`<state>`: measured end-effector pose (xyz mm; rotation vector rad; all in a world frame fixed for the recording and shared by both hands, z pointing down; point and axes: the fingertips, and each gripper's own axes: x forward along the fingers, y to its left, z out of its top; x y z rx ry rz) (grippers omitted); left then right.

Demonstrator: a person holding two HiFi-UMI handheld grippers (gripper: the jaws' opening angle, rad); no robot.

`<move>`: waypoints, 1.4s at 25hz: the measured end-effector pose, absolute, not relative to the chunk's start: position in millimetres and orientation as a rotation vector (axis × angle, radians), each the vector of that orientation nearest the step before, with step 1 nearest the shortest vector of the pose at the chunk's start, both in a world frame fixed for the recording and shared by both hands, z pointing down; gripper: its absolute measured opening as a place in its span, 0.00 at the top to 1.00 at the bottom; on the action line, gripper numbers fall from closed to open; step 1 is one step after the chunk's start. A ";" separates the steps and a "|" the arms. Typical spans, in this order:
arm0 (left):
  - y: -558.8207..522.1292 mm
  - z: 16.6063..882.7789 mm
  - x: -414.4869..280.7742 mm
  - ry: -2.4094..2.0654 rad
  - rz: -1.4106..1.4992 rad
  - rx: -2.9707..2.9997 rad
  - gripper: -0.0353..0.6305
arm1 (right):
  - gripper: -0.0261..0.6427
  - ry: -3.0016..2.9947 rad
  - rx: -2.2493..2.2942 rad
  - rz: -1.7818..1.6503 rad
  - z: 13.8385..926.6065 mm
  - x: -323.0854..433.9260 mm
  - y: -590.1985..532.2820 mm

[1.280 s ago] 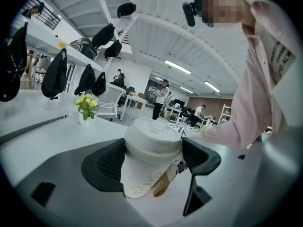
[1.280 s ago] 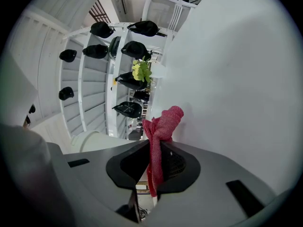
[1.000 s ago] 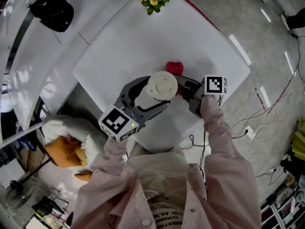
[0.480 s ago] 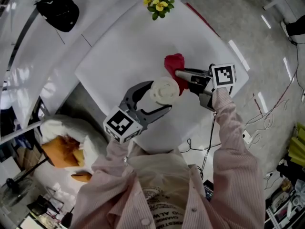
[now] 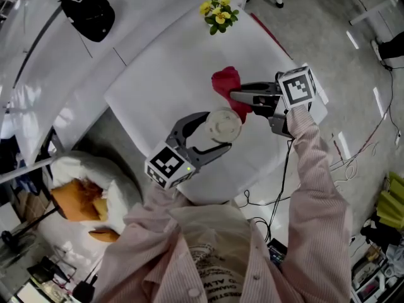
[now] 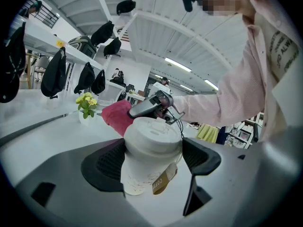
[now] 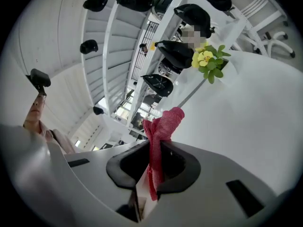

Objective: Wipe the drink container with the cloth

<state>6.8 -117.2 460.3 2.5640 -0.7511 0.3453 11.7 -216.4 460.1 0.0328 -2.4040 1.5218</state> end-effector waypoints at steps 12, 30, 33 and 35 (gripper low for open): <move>-117.2 459.1 6.8 -0.741 0.336 2.567 0.38 | 0.89 -2.298 -0.334 1.278 435.5 -21.0 -200.4; -119.4 455.3 8.0 -0.733 0.312 2.579 0.38 | 0.89 -2.063 -0.592 1.307 440.3 -28.6 -178.4; -119.6 455.2 7.7 -0.733 0.306 2.577 0.38 | 0.89 -2.044 -0.609 1.338 442.1 -29.8 -179.3; -120.2 455.6 7.7 -0.733 0.304 2.581 0.38 | 0.89 -2.030 -0.616 1.358 445.0 -31.1 -180.3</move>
